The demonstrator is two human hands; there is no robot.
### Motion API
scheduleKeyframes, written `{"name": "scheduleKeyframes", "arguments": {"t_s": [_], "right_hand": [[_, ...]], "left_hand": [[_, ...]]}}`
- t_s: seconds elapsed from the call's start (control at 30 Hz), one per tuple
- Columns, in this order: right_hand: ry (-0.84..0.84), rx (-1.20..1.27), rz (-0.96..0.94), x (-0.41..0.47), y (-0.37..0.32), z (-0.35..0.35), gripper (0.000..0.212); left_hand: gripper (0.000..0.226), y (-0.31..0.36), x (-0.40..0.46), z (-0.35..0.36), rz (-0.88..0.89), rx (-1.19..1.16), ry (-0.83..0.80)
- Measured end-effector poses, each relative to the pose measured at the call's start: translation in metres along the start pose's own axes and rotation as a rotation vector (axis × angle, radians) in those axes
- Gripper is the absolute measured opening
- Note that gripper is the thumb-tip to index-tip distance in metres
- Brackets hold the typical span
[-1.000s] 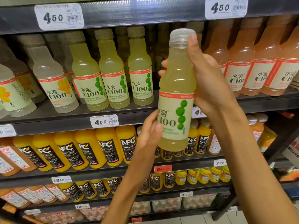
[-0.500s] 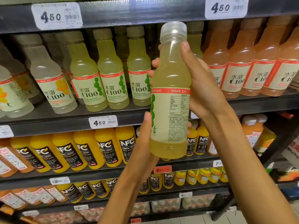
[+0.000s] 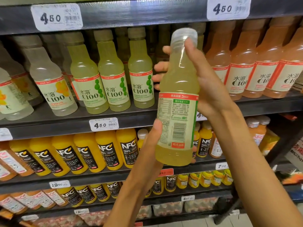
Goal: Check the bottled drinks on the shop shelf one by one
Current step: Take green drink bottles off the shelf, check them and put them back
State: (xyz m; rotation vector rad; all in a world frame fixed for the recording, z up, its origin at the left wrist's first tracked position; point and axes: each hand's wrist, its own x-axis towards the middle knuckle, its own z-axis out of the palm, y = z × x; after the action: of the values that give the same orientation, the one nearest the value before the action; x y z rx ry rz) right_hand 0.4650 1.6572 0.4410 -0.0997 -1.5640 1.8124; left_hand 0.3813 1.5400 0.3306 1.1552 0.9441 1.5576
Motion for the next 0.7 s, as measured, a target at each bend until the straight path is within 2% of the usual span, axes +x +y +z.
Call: {"name": "scheduleKeyframes", "arguments": {"t_s": [0.07, 0.13, 0.23, 0.33, 0.43, 0.53, 0.6, 0.67, 0.7], "right_hand": [[0.033, 0.048, 0.018, 0.000, 0.002, -0.001, 0.035], [0.099, 0.071, 0.014, 0.000, 0.003, -0.005, 0.028], [0.242, -0.141, -0.012, 0.001, 0.001, -0.005, 0.027], [0.275, -0.257, 0.025, 0.001, 0.001, -0.005, 0.033], [0.224, -0.192, 0.057, -0.002, -0.001, -0.003, 0.033], [0.195, -0.011, 0.021, -0.002, 0.004, 0.001, 0.025], [0.146, 0.079, 0.016, 0.000, 0.007, 0.005, 0.028], [0.132, 0.048, -0.019, 0.001, 0.006, 0.007, 0.025], [0.127, 0.026, -0.043, 0.002, 0.005, 0.007, 0.021]], "left_hand": [[0.076, 0.001, 0.002, -0.001, -0.039, 0.045, -0.009], [0.075, 0.004, 0.005, -0.002, -0.076, 0.159, 0.064], [0.050, 0.010, 0.010, -0.004, 0.051, 0.251, 0.133], [0.047, 0.008, 0.014, 0.003, 0.054, 0.283, 0.143], [0.058, 0.004, 0.013, 0.002, -0.014, 0.109, 0.165], [0.067, 0.006, 0.012, -0.002, -0.063, -0.270, -0.059], [0.069, 0.006, 0.013, 0.000, -0.089, -0.436, -0.187], [0.071, 0.001, 0.015, -0.001, -0.073, -0.402, -0.189], [0.074, -0.001, 0.017, -0.003, -0.063, -0.322, -0.134]]}}
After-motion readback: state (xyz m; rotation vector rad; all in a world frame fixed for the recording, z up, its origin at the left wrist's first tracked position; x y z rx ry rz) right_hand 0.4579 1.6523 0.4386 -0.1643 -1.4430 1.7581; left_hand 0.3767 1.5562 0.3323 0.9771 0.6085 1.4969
